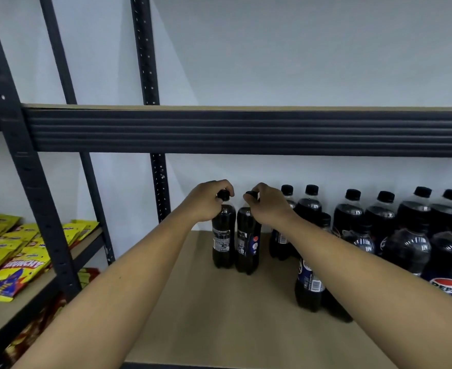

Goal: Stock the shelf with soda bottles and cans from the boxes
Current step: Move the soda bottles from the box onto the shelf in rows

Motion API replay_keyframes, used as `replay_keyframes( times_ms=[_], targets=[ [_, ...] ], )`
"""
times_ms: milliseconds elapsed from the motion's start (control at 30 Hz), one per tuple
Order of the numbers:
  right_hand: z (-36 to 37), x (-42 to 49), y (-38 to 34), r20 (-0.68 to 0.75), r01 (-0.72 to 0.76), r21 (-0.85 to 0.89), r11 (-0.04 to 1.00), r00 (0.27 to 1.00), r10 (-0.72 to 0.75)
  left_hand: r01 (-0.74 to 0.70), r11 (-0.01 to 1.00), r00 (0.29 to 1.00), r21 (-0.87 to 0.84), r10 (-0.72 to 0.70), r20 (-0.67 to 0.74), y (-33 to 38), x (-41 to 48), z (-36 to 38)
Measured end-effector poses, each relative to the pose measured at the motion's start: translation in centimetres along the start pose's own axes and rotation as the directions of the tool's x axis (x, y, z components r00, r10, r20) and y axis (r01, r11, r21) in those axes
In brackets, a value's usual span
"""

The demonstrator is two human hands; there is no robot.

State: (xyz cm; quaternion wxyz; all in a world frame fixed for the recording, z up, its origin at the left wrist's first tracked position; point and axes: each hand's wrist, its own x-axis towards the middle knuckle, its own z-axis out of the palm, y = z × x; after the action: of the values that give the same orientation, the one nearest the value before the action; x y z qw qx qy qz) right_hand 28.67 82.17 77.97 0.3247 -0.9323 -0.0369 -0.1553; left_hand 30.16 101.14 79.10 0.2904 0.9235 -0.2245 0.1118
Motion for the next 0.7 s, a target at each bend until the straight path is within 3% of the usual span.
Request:
replay_keyframes(
  times_ms=[433,700],
  targets=[
    [-0.5,-0.1,1.0,-0.002,0.039,0.035,0.999,0.999,-0.039,0.024,0.996,1.0,-0.089,-0.024,0.003,0.4,-1.0,0.3],
    [-1.5,-1.9,0.2,0.116,0.078,-0.117,0.99,0.991,-0.064,0.047,0.999,0.999,-0.008,-0.047,0.002,0.5,-3.1,0.4]
  ],
)
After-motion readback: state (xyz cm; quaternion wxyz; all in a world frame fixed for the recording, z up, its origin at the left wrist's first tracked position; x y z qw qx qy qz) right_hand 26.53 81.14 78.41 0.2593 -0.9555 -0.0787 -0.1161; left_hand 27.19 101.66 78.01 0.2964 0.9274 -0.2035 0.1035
